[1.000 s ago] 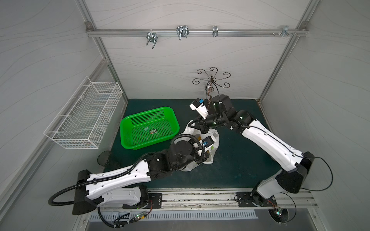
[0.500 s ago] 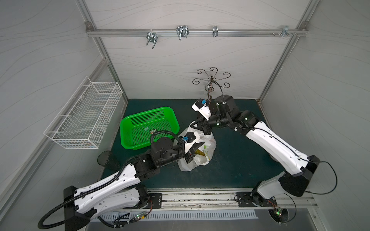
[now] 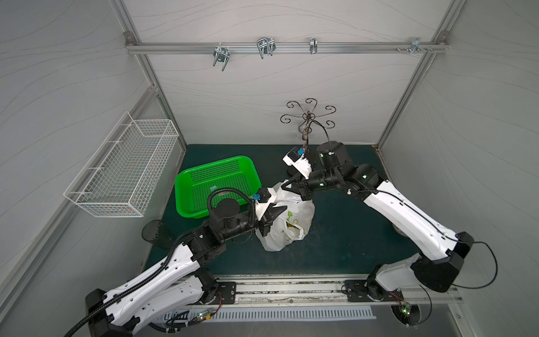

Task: Place the pineapple into a plastic bag & tie a knot
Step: Cross the plastic bag at the center of the board.

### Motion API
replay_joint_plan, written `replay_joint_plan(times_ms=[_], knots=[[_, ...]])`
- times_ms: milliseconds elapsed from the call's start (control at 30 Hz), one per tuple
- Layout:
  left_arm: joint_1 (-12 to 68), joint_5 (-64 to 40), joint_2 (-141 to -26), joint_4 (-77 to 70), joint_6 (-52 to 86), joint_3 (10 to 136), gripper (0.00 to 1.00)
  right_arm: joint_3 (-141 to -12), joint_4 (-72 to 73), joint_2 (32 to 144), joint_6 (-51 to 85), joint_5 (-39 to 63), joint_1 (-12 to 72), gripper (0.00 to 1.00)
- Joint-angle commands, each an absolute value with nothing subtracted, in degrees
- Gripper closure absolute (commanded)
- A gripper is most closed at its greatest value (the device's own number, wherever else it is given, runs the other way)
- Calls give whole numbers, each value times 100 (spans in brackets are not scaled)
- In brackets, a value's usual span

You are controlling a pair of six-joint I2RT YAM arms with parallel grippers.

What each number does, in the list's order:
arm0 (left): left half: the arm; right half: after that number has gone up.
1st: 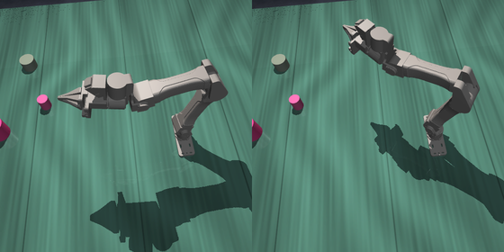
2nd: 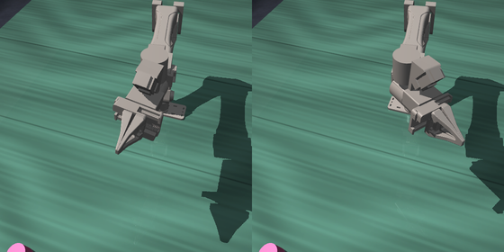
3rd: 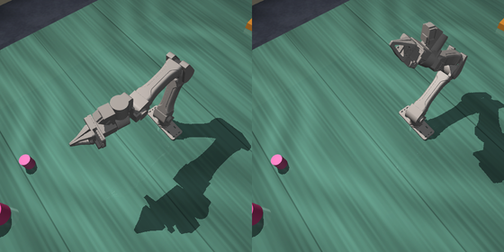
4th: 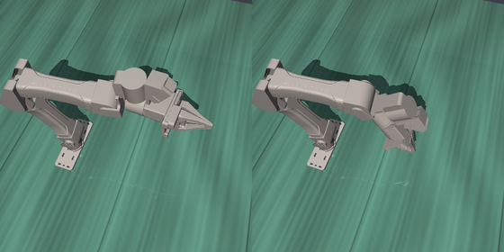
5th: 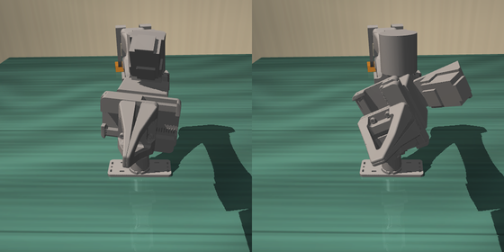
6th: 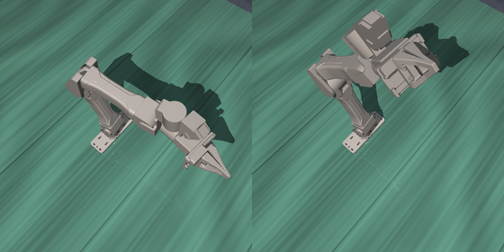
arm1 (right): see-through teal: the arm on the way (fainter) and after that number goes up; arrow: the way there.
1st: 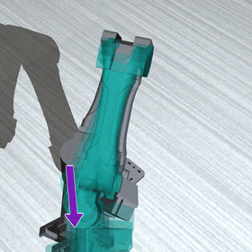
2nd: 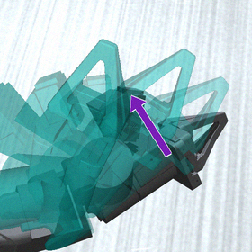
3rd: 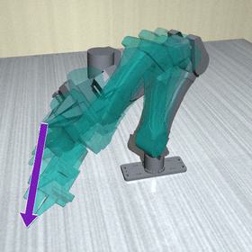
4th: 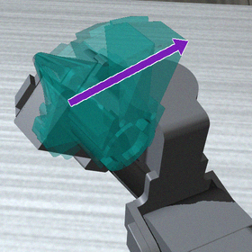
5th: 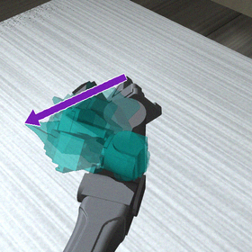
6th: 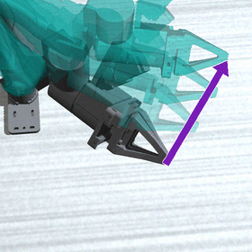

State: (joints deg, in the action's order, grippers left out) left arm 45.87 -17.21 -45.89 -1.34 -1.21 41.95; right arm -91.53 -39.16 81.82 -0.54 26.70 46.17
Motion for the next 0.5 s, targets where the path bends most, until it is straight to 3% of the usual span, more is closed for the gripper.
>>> replay_joint_plan(times_ms=[0,467], knots=[[4337,-2026,-4365,-118,15,4202,100,-9167,-4007,7892,-134,2630,4649,100],[4047,-2156,-4749,5,154,4071,100,-9352,-4529,7657,-272,2394,5044,100]])
